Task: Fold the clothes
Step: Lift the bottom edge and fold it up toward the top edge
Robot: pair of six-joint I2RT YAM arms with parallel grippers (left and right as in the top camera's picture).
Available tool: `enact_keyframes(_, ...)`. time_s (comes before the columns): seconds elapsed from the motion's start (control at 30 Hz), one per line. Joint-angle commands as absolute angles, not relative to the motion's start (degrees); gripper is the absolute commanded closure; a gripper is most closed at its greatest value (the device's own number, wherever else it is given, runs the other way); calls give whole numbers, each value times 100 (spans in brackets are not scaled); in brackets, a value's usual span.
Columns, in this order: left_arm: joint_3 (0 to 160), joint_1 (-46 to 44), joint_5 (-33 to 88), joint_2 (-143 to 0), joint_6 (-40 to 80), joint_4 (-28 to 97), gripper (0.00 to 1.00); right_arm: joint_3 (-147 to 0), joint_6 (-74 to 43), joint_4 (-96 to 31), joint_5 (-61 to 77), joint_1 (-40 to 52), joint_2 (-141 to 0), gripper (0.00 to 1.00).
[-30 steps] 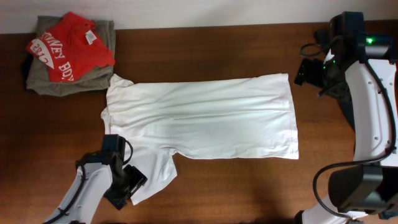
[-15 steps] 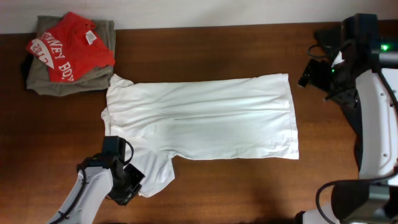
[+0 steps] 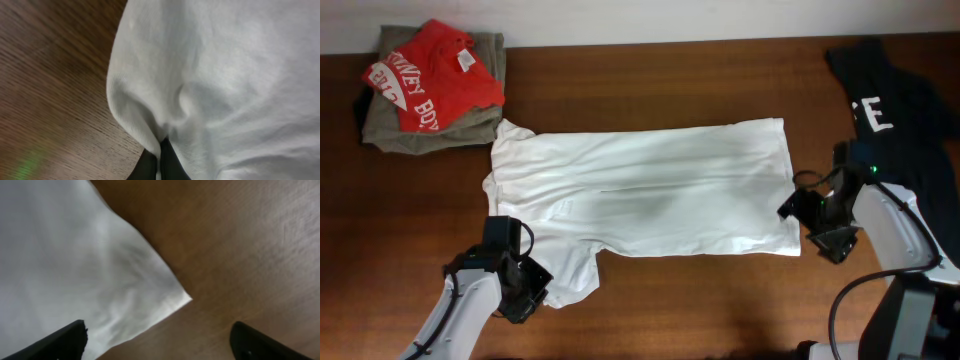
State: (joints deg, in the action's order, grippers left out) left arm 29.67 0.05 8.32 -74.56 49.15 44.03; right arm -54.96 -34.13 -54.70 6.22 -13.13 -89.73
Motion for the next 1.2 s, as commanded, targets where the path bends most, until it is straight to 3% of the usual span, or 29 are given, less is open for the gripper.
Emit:
enact_keyframes(0.0, 2799, 16, 537, -7568, 4969, 4233, 99, -5194, -3328, -5234, 843, -1352, -8945, 16)
enact_keyframes(0.17, 2799, 16, 534, -7568, 4969, 4198, 99, -4991, -3352, -4917, 838, -1352, -9002, 30)
enact_keyframes(0.5, 2799, 16, 519, -7568, 4969, 4174, 99, -4971, -3354, -4748, 711, -1352, -9789, 35)
enact_keyframes(0.6, 2799, 16, 517, -7568, 4969, 4176, 99, -4971, -3352, -4744, 714, -1352, -9789, 48)
enact_keyframes(0.67, 2799, 16, 517, -7568, 4967, 4176, 95, -4971, -3352, -4746, 711, -1352, -9789, 63)
enact_keyframes(0.93, 3618, 14, 775, -7561, 4497, 4622, 99, -5089, -3352, -4565, 714, -1354, -9789, 75)
enact_keyframes(0.97, 3833, 14, 770, -7561, 4285, 4615, 99, -5216, -3350, -4565, 720, -1354, -9786, 96)
enact_keyframes(1.17, 4195, 16, 749, -7561, 4233, 3511, 99, -5662, -3326, -4154, 1210, -1352, -9786, 96)
